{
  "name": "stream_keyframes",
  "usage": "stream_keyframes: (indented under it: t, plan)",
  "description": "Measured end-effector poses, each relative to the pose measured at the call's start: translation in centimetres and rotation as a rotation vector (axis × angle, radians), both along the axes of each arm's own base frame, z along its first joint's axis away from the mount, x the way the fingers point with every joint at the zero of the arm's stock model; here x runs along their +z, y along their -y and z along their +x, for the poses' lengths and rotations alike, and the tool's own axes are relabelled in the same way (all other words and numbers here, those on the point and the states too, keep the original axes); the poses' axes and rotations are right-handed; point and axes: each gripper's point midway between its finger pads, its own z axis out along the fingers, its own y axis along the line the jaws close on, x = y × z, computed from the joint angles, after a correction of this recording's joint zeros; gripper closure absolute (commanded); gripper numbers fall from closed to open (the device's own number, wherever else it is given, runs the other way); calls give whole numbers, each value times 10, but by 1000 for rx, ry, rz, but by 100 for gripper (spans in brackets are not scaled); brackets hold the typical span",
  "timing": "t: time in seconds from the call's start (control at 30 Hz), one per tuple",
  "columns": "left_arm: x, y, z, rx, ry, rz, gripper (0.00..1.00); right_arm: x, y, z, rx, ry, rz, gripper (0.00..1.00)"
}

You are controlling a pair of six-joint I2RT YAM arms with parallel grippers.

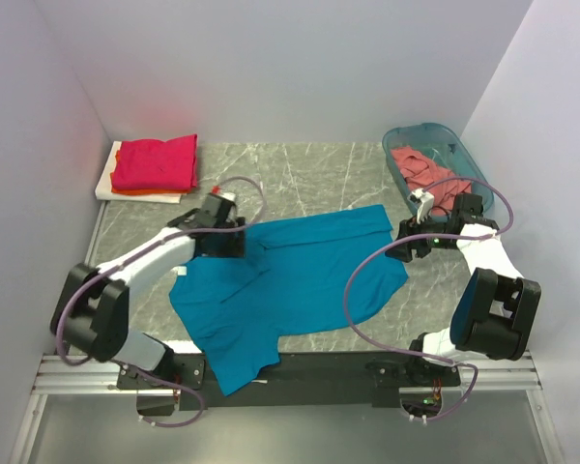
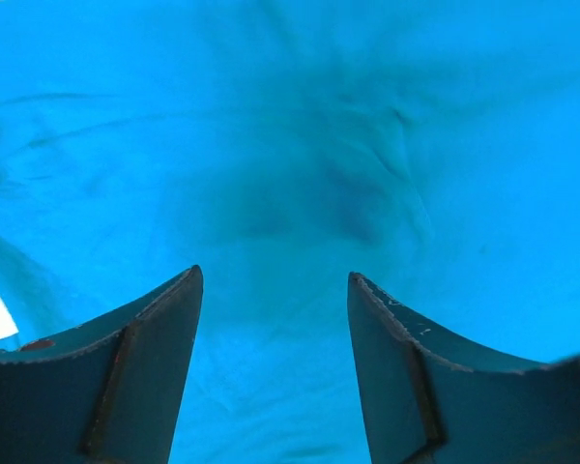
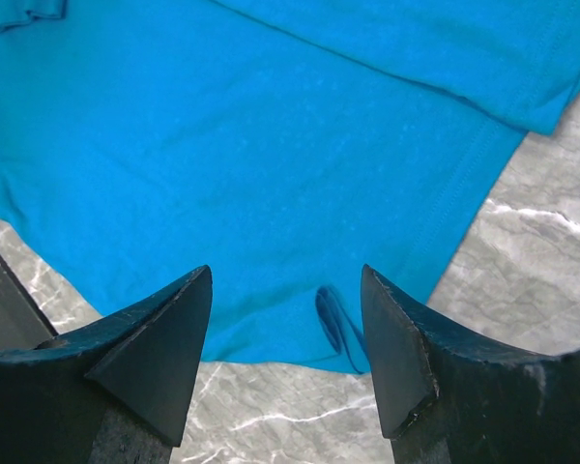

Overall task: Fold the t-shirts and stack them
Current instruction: Fold the tshirt

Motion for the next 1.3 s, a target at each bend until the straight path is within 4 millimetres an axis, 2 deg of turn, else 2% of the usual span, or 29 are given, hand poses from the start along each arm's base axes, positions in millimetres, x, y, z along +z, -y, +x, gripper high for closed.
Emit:
stream_keyframes:
  t: [0.1, 0.3, 0.4, 0.57, 0.73, 0.8, 0.9, 1.03, 1.17, 1.3]
  plan:
    - [13, -27, 12, 132, 55, -115, 29, -2, 3, 1, -8, -3, -20, 30]
    - [53, -106, 48, 444, 213, -301, 30, -5, 12, 7, -49, -17, -67, 30]
    - [50, -130, 60, 539, 217, -355, 35, -5, 16, 20, -63, -12, -115, 30]
    - [27, -159, 72, 645, 171, -418, 45, -8, 1, 40, -33, -10, -182, 32]
    - [-8, -166, 75, 677, 72, -463, 54, -11, -12, 58, -13, -17, -209, 32]
    - [-26, -165, 74, 678, 17, -478, 54, -12, -15, 62, -15, -21, -211, 32]
    - [-43, -164, 77, 669, -42, -483, 53, -16, -18, 65, -16, -31, -207, 32]
    - [-43, -166, 88, 638, -41, -481, 54, -20, -19, 66, -20, -47, -202, 32]
    - [-45, -167, 87, 632, -48, -469, 59, -20, -19, 67, -24, -41, -201, 32]
    - [-46, -167, 86, 631, -49, -463, 59, -20, -18, 70, -32, -38, -210, 32]
